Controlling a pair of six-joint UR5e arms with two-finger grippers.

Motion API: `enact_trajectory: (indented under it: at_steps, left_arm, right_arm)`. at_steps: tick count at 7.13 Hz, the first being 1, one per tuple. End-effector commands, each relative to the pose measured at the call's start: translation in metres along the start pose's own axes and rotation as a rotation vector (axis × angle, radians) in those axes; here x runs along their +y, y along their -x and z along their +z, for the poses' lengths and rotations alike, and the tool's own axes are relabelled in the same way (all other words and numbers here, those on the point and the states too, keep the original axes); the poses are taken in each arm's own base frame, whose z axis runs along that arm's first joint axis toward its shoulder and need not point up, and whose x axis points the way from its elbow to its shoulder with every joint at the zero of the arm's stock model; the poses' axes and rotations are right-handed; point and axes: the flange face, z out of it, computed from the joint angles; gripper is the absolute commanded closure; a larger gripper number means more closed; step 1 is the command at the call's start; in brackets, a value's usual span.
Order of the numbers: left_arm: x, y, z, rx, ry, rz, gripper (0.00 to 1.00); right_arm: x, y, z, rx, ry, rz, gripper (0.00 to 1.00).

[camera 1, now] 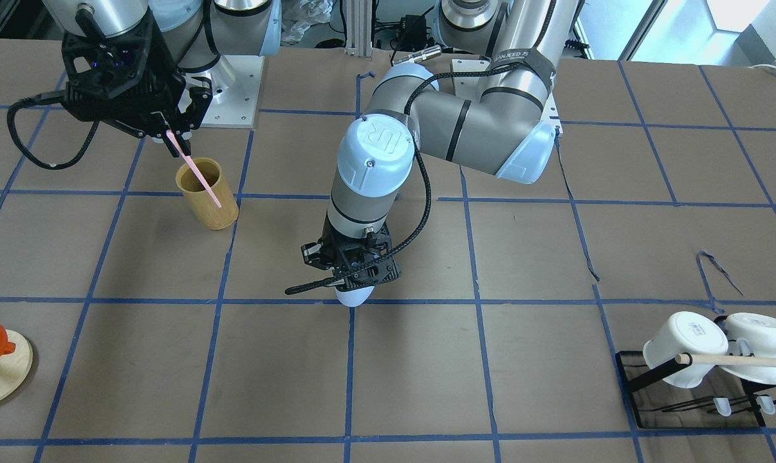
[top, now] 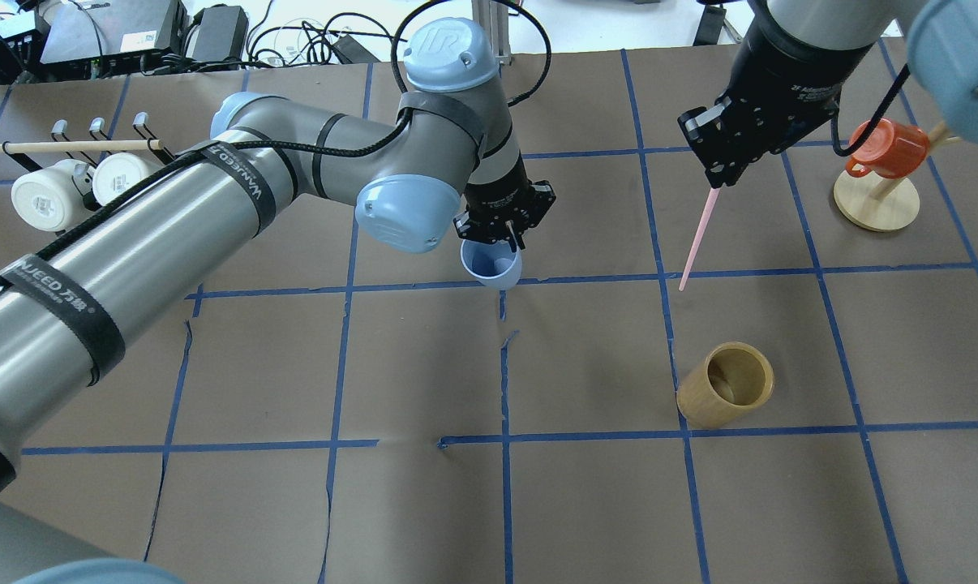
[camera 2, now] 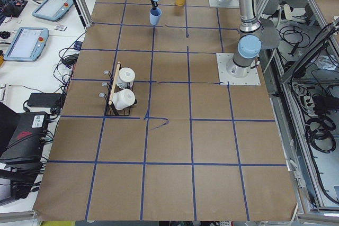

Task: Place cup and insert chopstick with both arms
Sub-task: 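Carry the light blue cup with the left gripper toward the table center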

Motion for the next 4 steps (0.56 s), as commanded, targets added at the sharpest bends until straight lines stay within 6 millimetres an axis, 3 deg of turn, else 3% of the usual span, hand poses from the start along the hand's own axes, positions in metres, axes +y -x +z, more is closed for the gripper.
enact_trajectory:
  at_steps: [1,2,3,4]
  left_arm:
    - [-0.0001,-0.0016,0.0080,-0.007,0.007,-0.001,1.00]
    - [0.0000,0.0002,0.0136,-0.018,0.012,-0.002,0.47]
    - [-0.0024,-0.0011,0.0156,-0.018,0.010,-0.001,0.20]
    - [-0.0038,-0.0026,0.0126,-0.013,0.002,-0.001,0.08]
  right_arm:
    - [-0.0005,0.0002,0.0039,-0.002,0.006,0.000,1.00]
    - [0.0016,-0.0002,0.0048,-0.001,0.003,0.001,1.00]
    - [0.0019,0.0004,0.0056,0.000,0.004,0.000,1.00]
    - [0.0003,0.0003,0.0053,0.000,-0.005,0.000,1.00]
